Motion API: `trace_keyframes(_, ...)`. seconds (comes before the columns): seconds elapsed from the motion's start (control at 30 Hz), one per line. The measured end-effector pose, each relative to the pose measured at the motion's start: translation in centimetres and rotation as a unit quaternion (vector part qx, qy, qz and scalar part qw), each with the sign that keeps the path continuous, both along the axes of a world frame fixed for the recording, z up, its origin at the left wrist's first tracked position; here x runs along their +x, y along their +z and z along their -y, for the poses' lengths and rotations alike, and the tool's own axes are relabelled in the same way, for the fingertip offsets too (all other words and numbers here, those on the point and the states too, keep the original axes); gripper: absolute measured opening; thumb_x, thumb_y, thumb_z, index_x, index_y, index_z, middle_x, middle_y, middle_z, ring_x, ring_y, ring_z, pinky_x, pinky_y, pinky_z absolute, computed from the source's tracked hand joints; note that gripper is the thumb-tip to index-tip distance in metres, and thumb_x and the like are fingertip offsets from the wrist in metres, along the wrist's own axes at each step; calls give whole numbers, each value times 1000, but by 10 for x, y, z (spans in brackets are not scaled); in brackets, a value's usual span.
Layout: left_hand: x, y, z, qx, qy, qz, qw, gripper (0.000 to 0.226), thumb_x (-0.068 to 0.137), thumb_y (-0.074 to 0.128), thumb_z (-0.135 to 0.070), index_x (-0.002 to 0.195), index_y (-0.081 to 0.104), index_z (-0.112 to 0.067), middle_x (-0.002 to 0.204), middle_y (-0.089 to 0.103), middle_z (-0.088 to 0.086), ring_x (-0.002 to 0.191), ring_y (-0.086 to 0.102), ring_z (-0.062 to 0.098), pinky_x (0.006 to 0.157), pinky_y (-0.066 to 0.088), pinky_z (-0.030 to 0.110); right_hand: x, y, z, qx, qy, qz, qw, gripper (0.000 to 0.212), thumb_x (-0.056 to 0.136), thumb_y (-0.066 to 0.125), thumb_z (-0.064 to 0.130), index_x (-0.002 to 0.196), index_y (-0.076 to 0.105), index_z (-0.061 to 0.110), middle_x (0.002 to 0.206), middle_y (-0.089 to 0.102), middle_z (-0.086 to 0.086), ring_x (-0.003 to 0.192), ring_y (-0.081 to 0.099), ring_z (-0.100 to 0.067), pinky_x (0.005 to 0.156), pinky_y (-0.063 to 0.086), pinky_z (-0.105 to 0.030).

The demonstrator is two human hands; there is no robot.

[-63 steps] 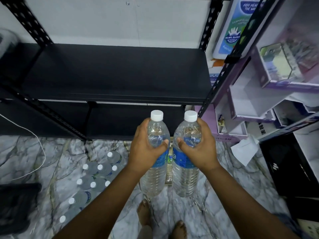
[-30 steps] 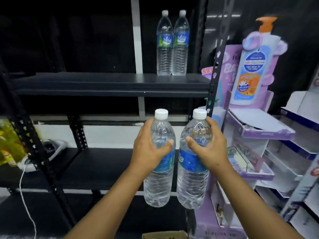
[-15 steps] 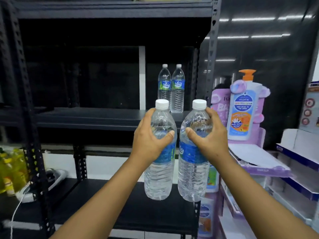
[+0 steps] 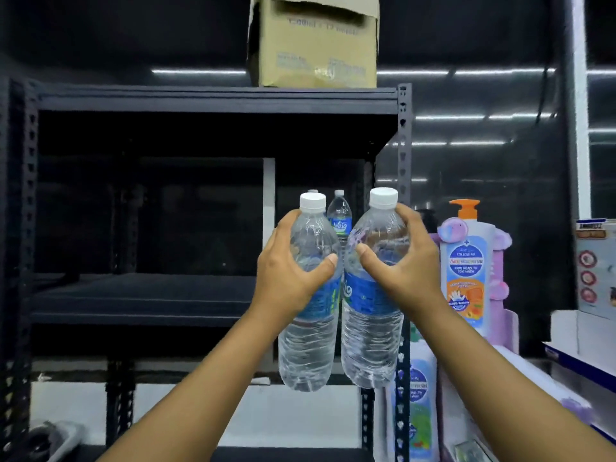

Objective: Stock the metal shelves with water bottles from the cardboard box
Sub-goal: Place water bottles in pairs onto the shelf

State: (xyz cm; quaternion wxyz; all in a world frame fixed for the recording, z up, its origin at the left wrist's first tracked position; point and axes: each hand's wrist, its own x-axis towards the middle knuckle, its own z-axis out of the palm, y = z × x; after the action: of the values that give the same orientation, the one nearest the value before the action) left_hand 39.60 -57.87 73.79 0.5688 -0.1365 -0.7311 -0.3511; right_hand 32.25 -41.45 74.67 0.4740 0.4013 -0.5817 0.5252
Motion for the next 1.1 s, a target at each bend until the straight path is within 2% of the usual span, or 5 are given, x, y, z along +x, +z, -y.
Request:
trace_keyframes(0.17,-25,21,19,-12,-12,-41,999,76,77,78,-27,142,38,-27,125,58,-4,109,58,3,90,44,7,-20,23,19,-27,-19,-39,999,71,70,69,46,131,49,19,114,63,0,102,62,-17,91,52,-40)
trace_keyframes(0.27,-40,34,29,-22,-15,-58,998,76,77,79,-28,142,39,-26,124,59,-5,109,59,5,94,49,19,-33,35,27,-35,-24,-54,998,68,70,70,45,130,49,22,110,64,2,97,63,-17,85,54,-43)
trace_keyframes(0.37,-55,43,37,-32,-19,-72,997,77,75,78,-32,141,40,-26,123,60,-4,109,60,11,95,51,30,-45,43,33,-38,-29,-64,997,68,70,69,45,131,48,21,111,64,2,100,63,-15,87,53,-42)
trace_keyframes(0.73,-98,75,54,-27,-1,-114,993,76,73,82,-26,139,43,-24,112,62,-4,96,60,-1,79,42,2,-92,71,55,-34,4,-75,997,68,68,66,47,126,52,14,102,61,13,91,58,3,81,41,-5)
trace_keyframes(1.1,-171,93,86,28,-3,-27,999,69,74,78,-34,134,44,-34,110,66,-4,96,65,8,85,54,26,-170,93,91,-6,11,39,999,50,76,78,27,118,51,29,93,59,22,87,60,1,81,48,-20)
